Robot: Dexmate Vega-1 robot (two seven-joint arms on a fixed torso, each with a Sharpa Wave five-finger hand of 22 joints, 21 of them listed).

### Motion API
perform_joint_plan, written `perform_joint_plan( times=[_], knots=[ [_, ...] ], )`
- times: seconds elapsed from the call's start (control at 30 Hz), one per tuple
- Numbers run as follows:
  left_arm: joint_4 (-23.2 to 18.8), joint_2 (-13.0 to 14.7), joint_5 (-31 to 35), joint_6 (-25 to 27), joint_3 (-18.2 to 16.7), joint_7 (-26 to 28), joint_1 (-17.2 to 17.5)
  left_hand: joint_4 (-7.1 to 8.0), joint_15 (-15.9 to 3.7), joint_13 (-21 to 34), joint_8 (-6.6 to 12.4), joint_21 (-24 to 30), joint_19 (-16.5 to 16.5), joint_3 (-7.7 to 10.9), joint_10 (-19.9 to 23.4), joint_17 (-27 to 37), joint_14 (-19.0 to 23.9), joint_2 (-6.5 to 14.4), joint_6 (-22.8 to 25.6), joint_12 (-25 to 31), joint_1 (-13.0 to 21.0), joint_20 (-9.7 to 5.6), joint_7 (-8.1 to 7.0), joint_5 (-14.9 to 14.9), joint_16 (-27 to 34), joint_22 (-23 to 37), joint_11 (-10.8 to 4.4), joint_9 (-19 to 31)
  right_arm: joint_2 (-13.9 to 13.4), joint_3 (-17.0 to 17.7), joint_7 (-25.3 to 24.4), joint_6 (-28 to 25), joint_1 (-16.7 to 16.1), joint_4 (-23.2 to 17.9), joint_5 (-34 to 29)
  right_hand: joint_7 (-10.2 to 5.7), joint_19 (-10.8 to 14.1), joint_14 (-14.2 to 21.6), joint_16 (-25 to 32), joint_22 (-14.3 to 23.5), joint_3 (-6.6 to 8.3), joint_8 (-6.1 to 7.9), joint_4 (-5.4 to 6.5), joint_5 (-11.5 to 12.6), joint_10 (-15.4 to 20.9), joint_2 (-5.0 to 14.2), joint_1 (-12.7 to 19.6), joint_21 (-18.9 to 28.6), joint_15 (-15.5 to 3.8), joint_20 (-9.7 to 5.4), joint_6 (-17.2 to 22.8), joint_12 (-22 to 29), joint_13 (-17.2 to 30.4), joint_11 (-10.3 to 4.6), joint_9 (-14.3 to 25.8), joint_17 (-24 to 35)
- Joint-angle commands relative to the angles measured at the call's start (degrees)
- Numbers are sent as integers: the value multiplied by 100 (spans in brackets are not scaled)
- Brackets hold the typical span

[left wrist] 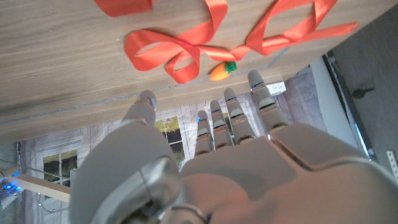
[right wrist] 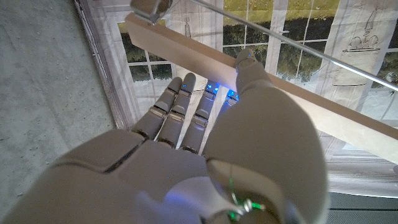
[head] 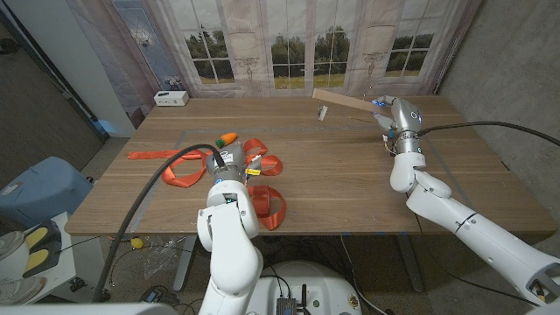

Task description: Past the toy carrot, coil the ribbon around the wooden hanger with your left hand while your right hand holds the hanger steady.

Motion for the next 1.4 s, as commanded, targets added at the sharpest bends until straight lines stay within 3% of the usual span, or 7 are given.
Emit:
perform_joint_plan(
  times=[0.03,0.5,0.77,0.9,1.1,1.27,1.4],
  knots=[
    [195,1582,-7119,-673,-1049,3610,-708,-2,95,-8,-114,-200,-367,-54,-228,8,-349,-109,-190,-115,-68,24,-80,-24,-175,13,-28,11,302,-320,123,-687,148,-502,-394,812,57,56,-10,13,-34,28,10,47,53,201,171,54,-1000,-218,1040,-14,-2,-13,181,23],
    [-550,2449,-6910,1214,125,4178,-809,79,199,7,-184,-333,-464,-281,-397,23,-520,-358,-534,-181,-335,29,-57,-67,-193,23,27,13,262,-69,-89,-852,-196,-723,-269,804,60,70,-25,15,-64,27,15,46,74,206,184,72,-1002,-213,1050,-27,-3,-14,176,36],
    [-738,2822,-7134,1803,508,4303,-970,81,190,12,-150,-348,-452,-304,-394,20,-518,-383,-489,-177,-360,26,-55,-55,-187,26,39,13,153,53,-104,-616,-268,-645,-102,806,58,78,-32,16,-83,21,23,44,72,208,182,81,-992,-214,1045,-36,3,-17,169,44],
    [-737,3024,-7521,1542,419,4495,-944,88,194,16,-113,-361,-446,-280,-369,22,-523,-327,-408,-165,-346,26,-32,-39,-183,30,43,14,138,67,-101,-581,-284,-644,-72,804,61,82,-37,16,-91,20,24,44,79,210,187,87,-998,-212,1048,-40,1,-16,167,48],
    [-1000,3554,-7881,1754,512,4196,-1108,93,236,23,-164,-390,-446,-273,-508,21,-631,-294,-559,-215,-351,26,-56,-33,-215,34,46,14,100,112,-133,-641,-401,-768,-69,804,55,84,-48,17,-99,19,24,44,84,216,196,92,-998,-214,1046,-46,3,-19,168,51],
    [-1321,3645,-7599,2765,1146,4269,-1379,109,228,27,-165,-403,-443,-307,-493,24,-594,-326,-586,-205,-404,27,-79,-40,-192,36,31,13,34,192,-193,-643,-543,-878,-62,818,64,90,-51,17,-109,22,25,43,102,216,202,101,-1002,-205,1052,-44,6,-11,168,58],
    [-1549,4164,-7665,3158,1497,3940,-1691,95,188,31,-189,-414,-412,-335,-556,20,-614,-369,-699,-224,-416,23,-98,-36,-195,38,12,11,-18,289,-231,-585,-642,-932,-9,812,59,91,-56,17,-115,17,28,43,92,219,203,103,-999,-210,1052,-53,6,-14,162,60]
  ],
)
